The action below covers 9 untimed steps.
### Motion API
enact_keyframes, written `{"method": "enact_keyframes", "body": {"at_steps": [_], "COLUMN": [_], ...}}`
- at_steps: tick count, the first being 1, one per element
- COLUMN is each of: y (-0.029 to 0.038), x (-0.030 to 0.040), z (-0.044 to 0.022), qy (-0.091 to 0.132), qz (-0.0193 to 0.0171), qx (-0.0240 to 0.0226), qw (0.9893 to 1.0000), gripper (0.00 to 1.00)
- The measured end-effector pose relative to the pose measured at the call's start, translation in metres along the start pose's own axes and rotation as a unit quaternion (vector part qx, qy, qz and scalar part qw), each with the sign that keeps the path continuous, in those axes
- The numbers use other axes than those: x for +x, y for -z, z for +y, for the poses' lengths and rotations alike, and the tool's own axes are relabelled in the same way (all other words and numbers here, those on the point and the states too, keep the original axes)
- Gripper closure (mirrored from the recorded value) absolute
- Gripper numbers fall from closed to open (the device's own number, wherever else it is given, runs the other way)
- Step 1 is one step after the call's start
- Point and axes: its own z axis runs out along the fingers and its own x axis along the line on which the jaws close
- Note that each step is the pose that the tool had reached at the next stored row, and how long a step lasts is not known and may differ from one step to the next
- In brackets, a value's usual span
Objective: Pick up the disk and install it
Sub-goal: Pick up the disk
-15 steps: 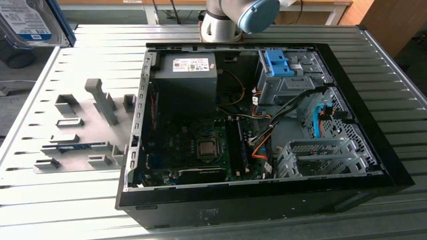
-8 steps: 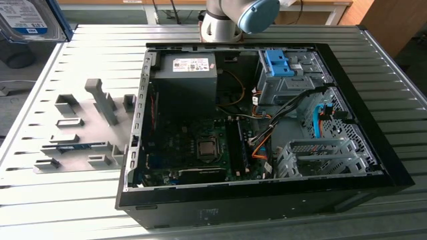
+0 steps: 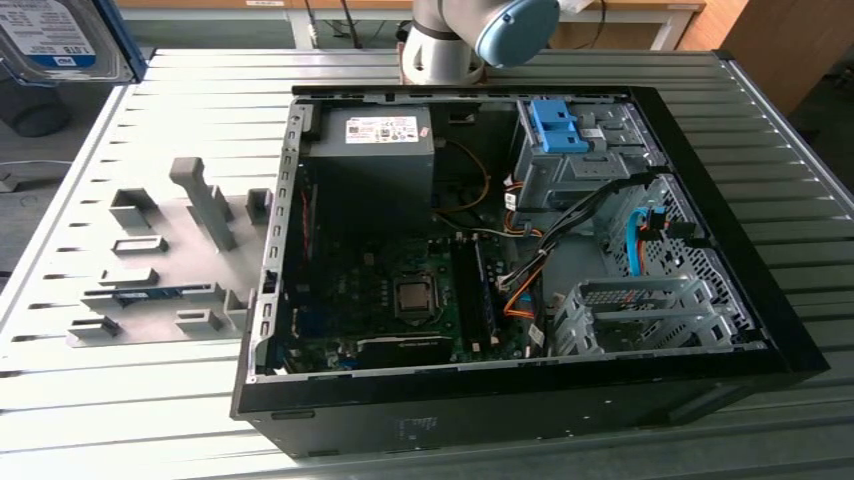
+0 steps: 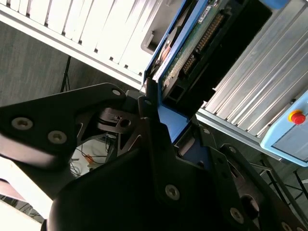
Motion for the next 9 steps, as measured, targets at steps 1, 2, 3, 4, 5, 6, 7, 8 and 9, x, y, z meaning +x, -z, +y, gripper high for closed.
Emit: {"method": "enact_keyframes", "body": {"at_steps": [1,2,3,4,5,6,7,8,9], "y": [0.0,0.0,0.0,0.0,0.0,0.0,0.0,0.0,-0.0001], "x": [0.0,-0.0001,-0.0001,-0.0001,-0.0002,-0.0002,-0.0002,-0.0002,-0.0003], "z": [-0.0009,-0.0018,-0.0027,-0.0036,-0.0044,-0.0053,-0.0062,-0.0074,-0.0085], "qy": [0.0,0.0,0.0,0.0,0.0,0.0,0.0,0.0,0.0], "qz": [0.0,0.0,0.0,0.0,0.0,0.0,0.0,0.0,0.0], "qx": [0.0,0.0,0.0,0.0,0.0,0.0,0.0,0.0,0.0001], "qw": [1.0,1.0,1.0,1.0,1.0,1.0,1.0,1.0,1.0], "gripper": [0.63,0.63,0.63,0.63,0.63,0.63,0.63,0.63,0.63]}}
